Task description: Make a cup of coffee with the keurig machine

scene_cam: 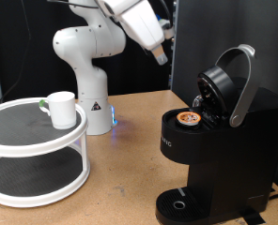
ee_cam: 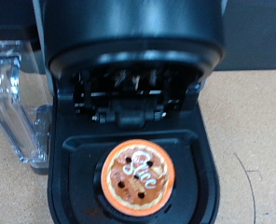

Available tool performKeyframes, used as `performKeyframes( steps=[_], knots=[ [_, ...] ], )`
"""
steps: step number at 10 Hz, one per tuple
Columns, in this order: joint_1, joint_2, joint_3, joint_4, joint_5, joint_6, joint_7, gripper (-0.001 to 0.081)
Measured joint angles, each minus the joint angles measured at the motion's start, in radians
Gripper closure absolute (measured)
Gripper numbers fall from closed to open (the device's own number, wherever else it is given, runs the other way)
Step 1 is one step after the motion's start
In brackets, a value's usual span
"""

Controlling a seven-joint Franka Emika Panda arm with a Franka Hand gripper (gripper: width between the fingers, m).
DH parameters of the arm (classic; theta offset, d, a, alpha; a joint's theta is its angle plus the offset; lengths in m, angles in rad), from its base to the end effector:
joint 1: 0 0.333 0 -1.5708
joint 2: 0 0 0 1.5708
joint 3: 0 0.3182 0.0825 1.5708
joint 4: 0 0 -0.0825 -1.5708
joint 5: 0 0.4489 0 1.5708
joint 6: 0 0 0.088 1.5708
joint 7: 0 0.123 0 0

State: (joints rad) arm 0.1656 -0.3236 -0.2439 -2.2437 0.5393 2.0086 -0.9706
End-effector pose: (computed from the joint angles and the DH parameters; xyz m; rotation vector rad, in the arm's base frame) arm 0.5311 -0.0081 0.4777 -2.4862 -0.8875 -0.4674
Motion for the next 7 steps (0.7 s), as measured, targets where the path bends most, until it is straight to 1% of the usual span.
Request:
performKeyframes(
  steps=[2,3,6,7],
  knots=[
    [0.0,0.0,-0.013,0.044,0.017,-0.04,0.011,0.0004],
    [0.0,0.002,-0.019,0.055,0.021,-0.054,0.011,0.0004],
    [0.002,0.004,-0.014,0.037,0.025,-0.034,0.0,0.0004],
    [0.007,0.006,-0.004,0.035,0.041,-0.03,0.005,0.0004]
  ],
)
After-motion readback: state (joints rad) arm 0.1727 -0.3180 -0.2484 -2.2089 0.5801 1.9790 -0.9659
